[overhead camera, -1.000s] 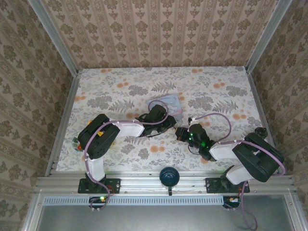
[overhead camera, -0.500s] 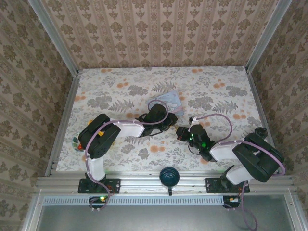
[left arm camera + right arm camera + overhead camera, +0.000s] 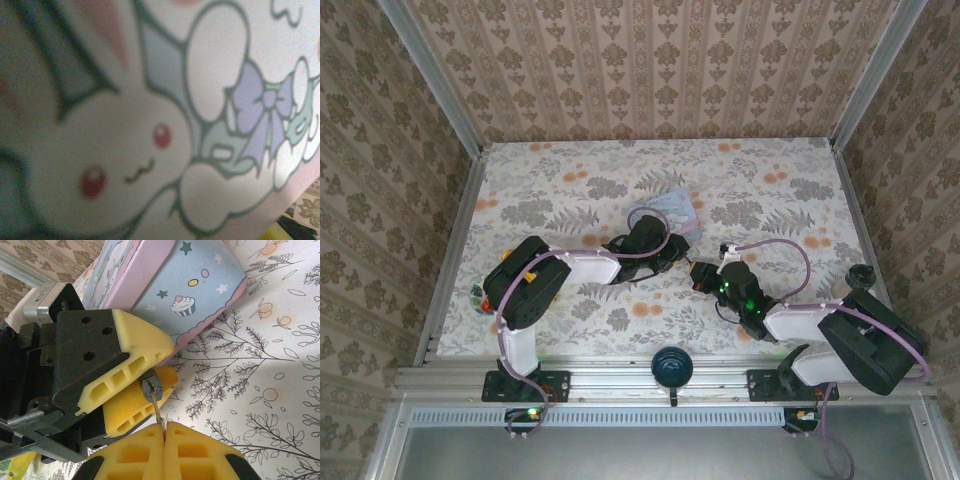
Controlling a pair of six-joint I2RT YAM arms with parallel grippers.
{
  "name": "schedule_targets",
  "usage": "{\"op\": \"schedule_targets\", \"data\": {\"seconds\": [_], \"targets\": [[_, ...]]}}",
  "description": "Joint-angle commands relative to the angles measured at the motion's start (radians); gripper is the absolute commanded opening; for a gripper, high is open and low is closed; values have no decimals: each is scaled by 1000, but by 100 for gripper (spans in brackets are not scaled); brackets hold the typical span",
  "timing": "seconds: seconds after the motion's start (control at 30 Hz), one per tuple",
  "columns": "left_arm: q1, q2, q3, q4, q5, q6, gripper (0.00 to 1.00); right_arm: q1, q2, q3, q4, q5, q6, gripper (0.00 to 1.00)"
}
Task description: Unlock the padlock with the key
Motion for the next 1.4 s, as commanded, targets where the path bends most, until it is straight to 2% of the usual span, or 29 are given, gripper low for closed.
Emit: {"op": "schedule_targets", "data": {"seconds": [0.0, 0.53, 1.07, 1.37], "targets": [[-6, 65, -6, -110, 76, -102, 24, 6, 0, 5, 0, 55, -7, 0], [-6, 83, -19, -83, 98, -120, 24, 6, 84, 28, 87, 41, -7, 0], [-8, 84, -30, -70, 96, -131, 24, 6, 56, 9, 72, 55, -6, 0], [-6, 86, -27, -65, 98, -131, 24, 4, -17, 7, 16, 74, -16, 0]]}}
